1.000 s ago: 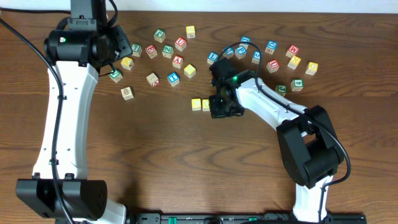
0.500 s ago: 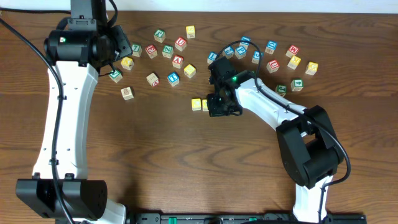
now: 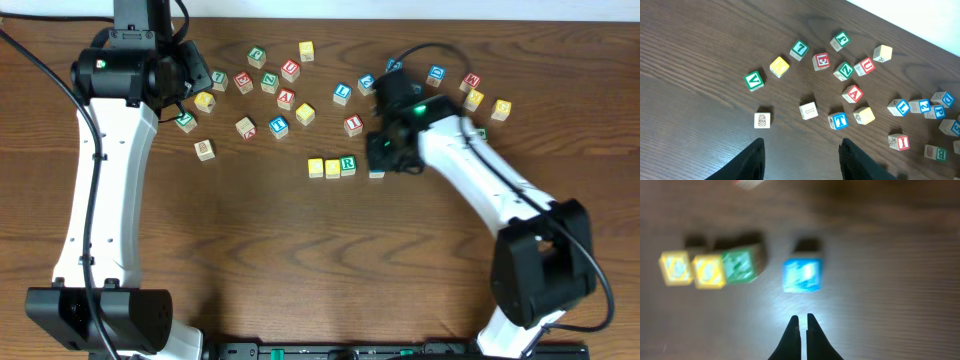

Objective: Spell out CORL

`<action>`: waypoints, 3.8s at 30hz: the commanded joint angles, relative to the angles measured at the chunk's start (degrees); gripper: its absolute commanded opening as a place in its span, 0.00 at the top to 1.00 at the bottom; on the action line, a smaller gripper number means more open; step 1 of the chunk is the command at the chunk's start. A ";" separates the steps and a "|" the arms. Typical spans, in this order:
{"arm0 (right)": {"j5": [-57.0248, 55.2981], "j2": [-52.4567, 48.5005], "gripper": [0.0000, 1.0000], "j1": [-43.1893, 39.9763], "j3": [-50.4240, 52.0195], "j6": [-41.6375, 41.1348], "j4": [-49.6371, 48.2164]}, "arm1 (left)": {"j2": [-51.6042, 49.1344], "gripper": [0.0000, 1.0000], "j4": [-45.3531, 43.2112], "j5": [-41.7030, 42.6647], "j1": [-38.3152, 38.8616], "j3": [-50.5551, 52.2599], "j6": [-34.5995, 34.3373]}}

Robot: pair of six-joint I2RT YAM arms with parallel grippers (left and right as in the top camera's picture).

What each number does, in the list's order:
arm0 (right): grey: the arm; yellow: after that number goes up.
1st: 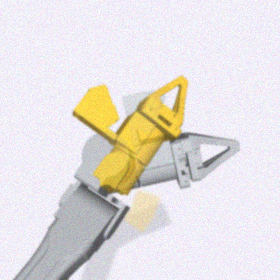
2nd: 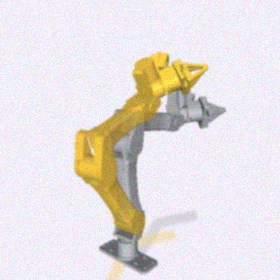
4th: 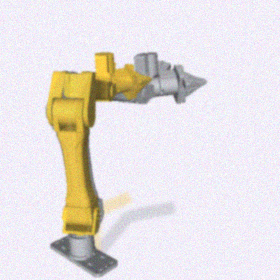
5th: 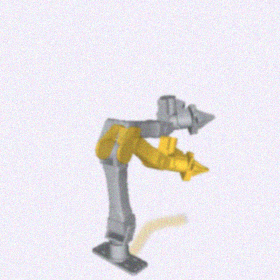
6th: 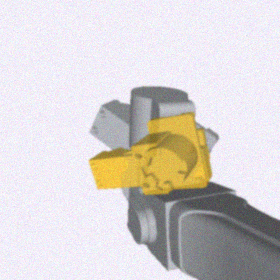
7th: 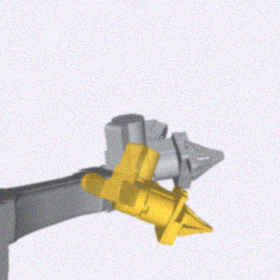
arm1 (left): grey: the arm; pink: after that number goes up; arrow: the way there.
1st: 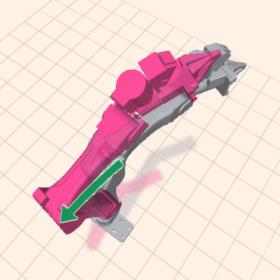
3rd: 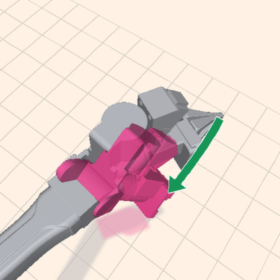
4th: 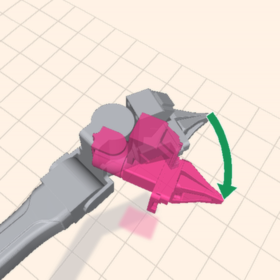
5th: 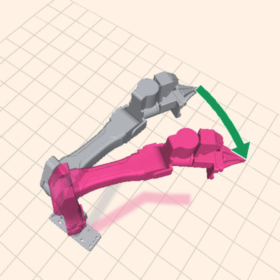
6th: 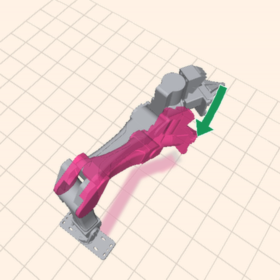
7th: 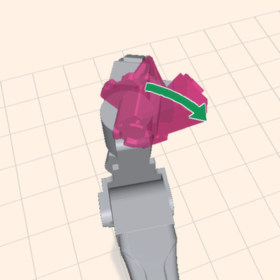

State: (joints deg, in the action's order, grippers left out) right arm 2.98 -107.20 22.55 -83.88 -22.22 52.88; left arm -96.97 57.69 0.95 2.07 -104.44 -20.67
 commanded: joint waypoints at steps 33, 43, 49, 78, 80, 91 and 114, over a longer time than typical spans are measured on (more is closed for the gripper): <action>4.70 -11.21 0.99 1.73 -0.31 -5.22 -9.27 | -0.46 0.53 0.13 -0.52 -0.17 0.09 1.16; 6.47 -11.23 0.99 2.82 -0.33 -1.36 -10.99 | -0.46 0.53 0.15 -0.50 -0.17 0.09 1.14; 6.43 -11.19 0.99 2.69 -3.34 0.46 -7.15 | -0.46 0.53 0.13 -0.50 -0.17 0.09 1.14; 1.62 -20.28 0.99 8.11 -13.40 -2.73 -10.67 | -0.46 0.53 0.20 -0.50 -0.17 0.09 1.16; 1.66 -20.46 0.99 8.11 -13.40 -2.93 -10.40 | -0.46 0.53 0.17 -0.50 -0.17 0.09 1.16; 1.64 -20.44 0.99 8.68 -13.40 -3.04 -7.85 | -0.46 0.53 0.17 -0.50 -0.17 0.09 1.16; 6.84 -20.44 0.94 8.81 -13.62 -1.70 -18.53 | -0.46 0.53 0.15 -0.50 -0.17 0.09 1.16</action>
State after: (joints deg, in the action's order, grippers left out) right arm 8.19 -127.20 30.63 -97.54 -24.36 34.98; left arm -96.99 57.69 0.95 2.07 -104.44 -20.51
